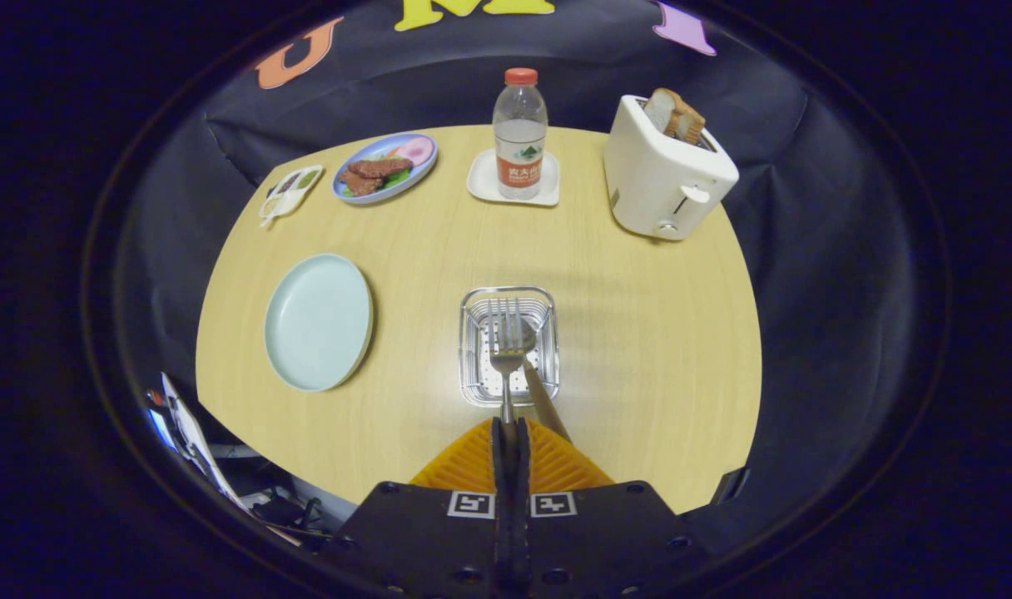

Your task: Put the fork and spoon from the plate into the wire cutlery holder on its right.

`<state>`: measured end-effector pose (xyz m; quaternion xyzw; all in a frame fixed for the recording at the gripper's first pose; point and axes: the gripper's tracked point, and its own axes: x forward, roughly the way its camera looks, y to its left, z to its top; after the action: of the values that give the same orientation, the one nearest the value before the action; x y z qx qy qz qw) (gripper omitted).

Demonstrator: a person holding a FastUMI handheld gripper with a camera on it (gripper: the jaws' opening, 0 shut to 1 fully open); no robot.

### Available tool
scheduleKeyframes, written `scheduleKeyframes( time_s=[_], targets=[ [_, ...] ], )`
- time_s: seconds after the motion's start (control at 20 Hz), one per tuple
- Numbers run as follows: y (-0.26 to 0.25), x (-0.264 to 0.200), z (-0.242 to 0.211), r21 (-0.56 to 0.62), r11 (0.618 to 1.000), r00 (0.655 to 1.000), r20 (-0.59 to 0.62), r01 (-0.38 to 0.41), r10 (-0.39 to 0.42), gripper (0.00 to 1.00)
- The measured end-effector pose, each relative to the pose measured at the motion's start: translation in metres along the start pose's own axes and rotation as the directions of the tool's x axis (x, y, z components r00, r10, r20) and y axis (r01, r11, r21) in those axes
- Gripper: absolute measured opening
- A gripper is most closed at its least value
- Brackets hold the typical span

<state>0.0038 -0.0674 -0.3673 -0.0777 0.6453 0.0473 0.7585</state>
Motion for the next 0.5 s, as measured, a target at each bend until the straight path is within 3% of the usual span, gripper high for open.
scheduleKeyframes(
  time_s=[0.3,0.5],
  targets=[
    [0.004,0.009,-0.010,0.057,0.998,0.969,-0.245,0.004,0.010,0.01],
    [0.002,0.011,0.006,0.102,0.995,0.952,-0.304,0.005,0.026,0.01]
  ],
)
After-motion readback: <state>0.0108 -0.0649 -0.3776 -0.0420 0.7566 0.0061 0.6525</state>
